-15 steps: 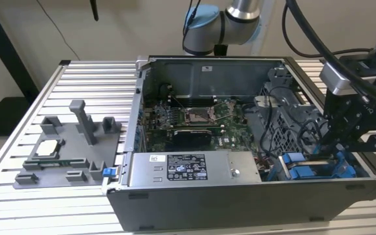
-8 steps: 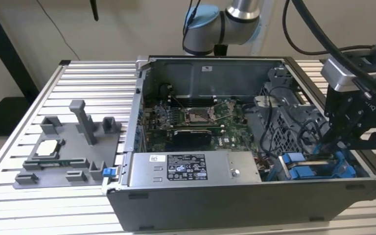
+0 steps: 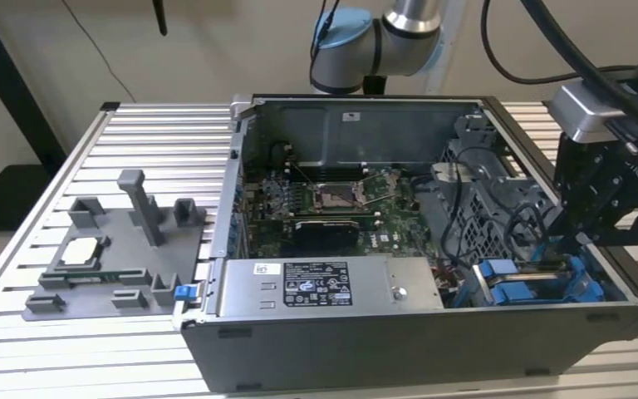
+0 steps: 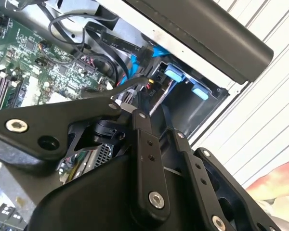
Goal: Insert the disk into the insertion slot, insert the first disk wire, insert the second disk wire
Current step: 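Insert the second disk wire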
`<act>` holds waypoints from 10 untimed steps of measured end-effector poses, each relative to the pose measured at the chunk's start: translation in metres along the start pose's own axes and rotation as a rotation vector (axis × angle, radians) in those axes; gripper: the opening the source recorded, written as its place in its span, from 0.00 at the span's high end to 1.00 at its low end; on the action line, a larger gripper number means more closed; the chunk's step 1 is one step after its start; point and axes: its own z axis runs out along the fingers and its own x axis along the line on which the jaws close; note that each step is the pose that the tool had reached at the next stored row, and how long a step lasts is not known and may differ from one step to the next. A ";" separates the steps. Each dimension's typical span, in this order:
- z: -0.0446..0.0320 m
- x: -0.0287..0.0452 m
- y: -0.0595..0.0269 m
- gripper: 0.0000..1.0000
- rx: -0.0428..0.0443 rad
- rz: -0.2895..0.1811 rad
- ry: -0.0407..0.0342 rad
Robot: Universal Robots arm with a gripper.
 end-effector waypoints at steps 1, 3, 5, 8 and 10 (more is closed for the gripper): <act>-0.0002 -0.0001 0.0001 0.00 0.0022 0.000 -0.0042; -0.0004 -0.0002 0.0004 0.00 0.0088 0.000 -0.0199; -0.0010 -0.0004 0.0003 0.00 0.0133 0.000 -0.0288; -0.0014 -0.0006 0.0004 0.00 0.0200 -0.001 -0.0360; -0.0018 -0.0009 0.0003 0.00 0.0232 -0.001 -0.0439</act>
